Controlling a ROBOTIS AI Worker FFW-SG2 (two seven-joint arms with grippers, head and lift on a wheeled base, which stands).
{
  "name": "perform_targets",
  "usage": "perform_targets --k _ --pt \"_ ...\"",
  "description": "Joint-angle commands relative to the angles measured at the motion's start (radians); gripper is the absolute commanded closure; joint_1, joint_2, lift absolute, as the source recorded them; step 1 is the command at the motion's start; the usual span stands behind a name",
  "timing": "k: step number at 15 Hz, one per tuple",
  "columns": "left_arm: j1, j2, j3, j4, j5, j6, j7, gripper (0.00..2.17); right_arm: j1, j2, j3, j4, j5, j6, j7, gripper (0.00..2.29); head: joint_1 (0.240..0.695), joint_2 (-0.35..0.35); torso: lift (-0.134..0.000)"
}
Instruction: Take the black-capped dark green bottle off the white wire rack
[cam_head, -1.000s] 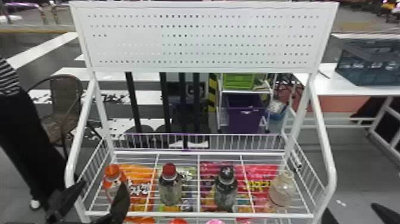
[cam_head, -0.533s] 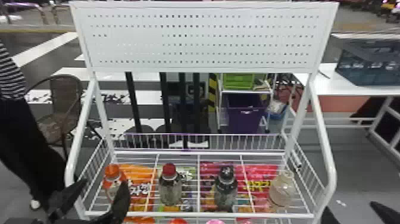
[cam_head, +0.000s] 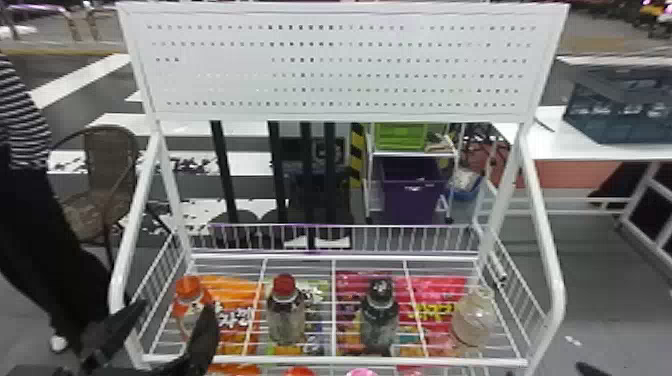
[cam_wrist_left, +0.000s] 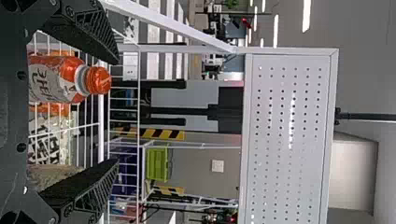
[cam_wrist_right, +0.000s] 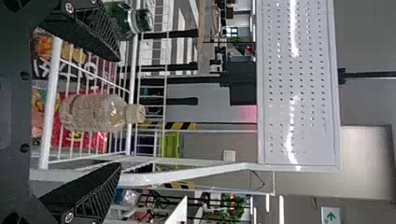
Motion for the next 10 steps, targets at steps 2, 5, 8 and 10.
perform_targets --k 2,5,8,10 --pt "-0.001 0.0 0.0 0.005 0.0 0.0 0.0 0.15 -0.094 0.005 0.132 0.199 0.071 -0.087 -0.043 0.12 0.499 0.0 0.0" --pt "-0.002 0.0 -0.003 0.01 0.0 0.0 0.0 0.15 -0.226 0.003 0.219 0.397 0.087 -0.158 -0.084 0.12 0.499 0.0 0.0" --pt "-0.001 0.0 -0.008 0.01 0.0 0.0 0.0 0.15 -0.36 0.003 0.291 0.54 0.101 -0.167 -0.109 0.12 0.499 0.0 0.0" --pt "-0.001 0.002 -0.008 0.013 0.0 0.0 0.0 0.15 -0.438 0.005 0.333 0.598 0.118 -0.161 -0.153 0.12 0.499 0.0 0.0"
